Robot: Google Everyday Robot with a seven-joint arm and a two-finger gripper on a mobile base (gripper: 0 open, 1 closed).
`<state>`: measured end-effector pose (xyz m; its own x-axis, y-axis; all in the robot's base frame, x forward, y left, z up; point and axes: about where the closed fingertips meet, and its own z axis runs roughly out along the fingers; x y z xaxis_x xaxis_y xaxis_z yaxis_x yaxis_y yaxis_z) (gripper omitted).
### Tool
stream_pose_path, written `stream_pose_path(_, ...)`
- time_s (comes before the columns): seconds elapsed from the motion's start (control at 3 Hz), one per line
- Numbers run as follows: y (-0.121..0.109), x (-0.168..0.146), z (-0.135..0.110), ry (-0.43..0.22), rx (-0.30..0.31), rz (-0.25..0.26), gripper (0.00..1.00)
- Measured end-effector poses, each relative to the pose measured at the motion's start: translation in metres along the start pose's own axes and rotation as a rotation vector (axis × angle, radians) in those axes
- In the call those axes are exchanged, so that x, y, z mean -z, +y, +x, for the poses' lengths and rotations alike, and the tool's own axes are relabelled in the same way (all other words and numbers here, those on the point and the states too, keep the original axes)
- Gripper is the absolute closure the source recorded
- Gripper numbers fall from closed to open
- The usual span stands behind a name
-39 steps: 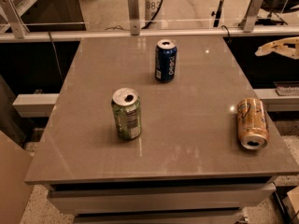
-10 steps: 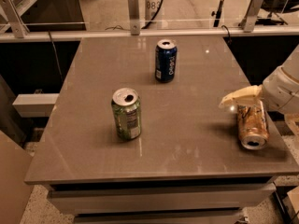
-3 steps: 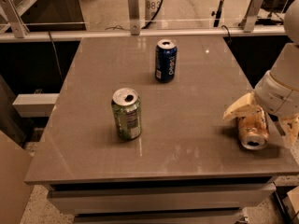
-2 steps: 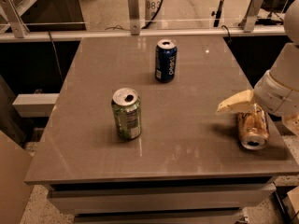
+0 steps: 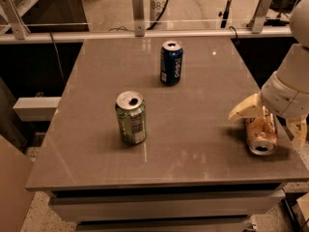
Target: Place orange can upright
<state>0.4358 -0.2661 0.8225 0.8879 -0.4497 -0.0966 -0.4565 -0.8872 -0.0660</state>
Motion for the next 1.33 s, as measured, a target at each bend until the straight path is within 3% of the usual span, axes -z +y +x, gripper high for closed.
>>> stream_pose_path(1.0, -0.009, 0.005, -0.001, -0.003, 0.042, -0.023, 0.88)
stream_pose_path(1.33, -0.013, 0.014, 0.000, -0.012, 0.050, 0.000, 1.00)
